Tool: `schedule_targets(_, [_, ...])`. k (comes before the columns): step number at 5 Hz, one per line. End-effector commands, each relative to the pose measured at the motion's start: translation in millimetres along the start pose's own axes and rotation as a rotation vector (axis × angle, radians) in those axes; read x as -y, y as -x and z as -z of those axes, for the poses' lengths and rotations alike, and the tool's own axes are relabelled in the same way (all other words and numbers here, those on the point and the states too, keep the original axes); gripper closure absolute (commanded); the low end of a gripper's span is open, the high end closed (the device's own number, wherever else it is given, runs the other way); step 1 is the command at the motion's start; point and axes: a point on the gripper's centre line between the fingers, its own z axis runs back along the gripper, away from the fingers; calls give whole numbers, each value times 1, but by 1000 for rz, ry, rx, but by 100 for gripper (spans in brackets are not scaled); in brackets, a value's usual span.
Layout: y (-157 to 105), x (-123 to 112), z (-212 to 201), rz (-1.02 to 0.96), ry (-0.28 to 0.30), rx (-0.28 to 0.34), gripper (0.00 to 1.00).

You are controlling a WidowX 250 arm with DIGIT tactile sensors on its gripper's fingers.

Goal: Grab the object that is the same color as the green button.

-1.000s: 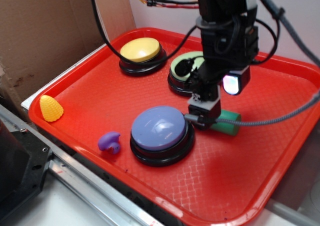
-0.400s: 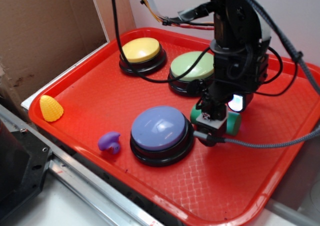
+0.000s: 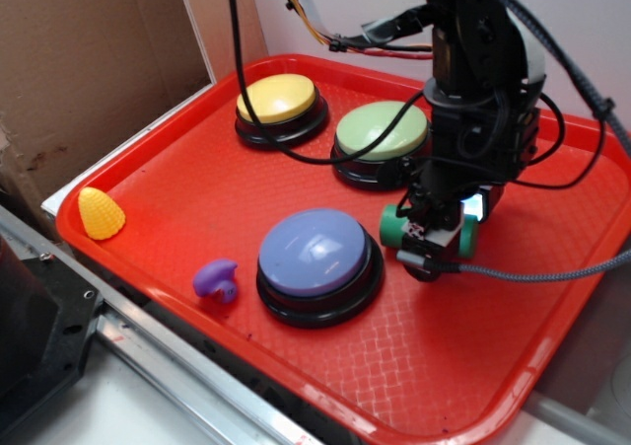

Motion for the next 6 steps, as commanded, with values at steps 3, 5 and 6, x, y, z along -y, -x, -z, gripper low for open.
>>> schedule_targets(3, [45, 14, -134, -588, -226, -26, 100])
schedule_targets(5, [97, 38, -176, -1094, -175, 25, 100])
schedule_targets(6, [114, 45, -186, -1345, -156, 74, 100])
